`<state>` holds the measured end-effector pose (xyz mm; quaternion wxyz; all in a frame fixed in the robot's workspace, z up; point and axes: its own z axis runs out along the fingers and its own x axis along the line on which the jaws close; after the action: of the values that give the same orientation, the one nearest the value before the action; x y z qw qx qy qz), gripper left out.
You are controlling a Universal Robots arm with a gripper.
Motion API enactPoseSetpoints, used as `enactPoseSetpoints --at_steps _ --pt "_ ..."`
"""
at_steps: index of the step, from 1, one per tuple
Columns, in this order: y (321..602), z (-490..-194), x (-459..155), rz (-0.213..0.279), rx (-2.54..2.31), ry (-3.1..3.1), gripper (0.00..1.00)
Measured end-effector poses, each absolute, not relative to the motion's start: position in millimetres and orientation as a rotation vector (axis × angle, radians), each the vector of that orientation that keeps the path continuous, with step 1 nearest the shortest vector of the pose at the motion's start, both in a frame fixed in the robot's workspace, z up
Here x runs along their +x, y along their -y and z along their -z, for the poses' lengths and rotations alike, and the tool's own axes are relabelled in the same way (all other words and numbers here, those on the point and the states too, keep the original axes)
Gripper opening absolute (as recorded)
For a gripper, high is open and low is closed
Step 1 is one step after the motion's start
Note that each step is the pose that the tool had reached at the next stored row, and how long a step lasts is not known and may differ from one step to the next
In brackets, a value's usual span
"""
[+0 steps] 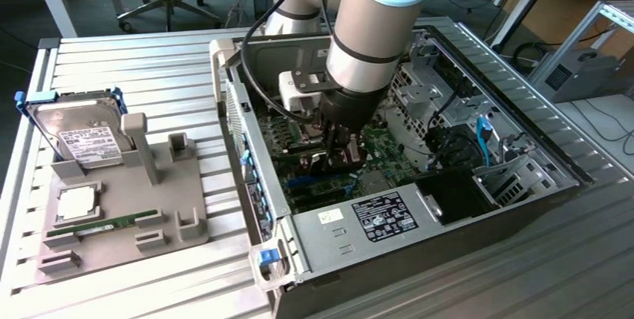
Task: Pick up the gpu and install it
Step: 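Insert the gpu into the slot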
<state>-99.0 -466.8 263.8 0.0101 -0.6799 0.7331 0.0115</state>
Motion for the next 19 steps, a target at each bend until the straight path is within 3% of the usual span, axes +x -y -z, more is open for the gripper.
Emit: enactPoseSetpoints --at_steps 9,13,19 --pt "466.9 -264.0 -99.0 -0.044 -2.119 -2.285 0.27" --pt "466.9 -264.0 -99.1 -0.083 -2.103 -2.267 0.27" --pt "467.0 -262.7 -99.1 -0.087 -2.119 -2.249 0.27"
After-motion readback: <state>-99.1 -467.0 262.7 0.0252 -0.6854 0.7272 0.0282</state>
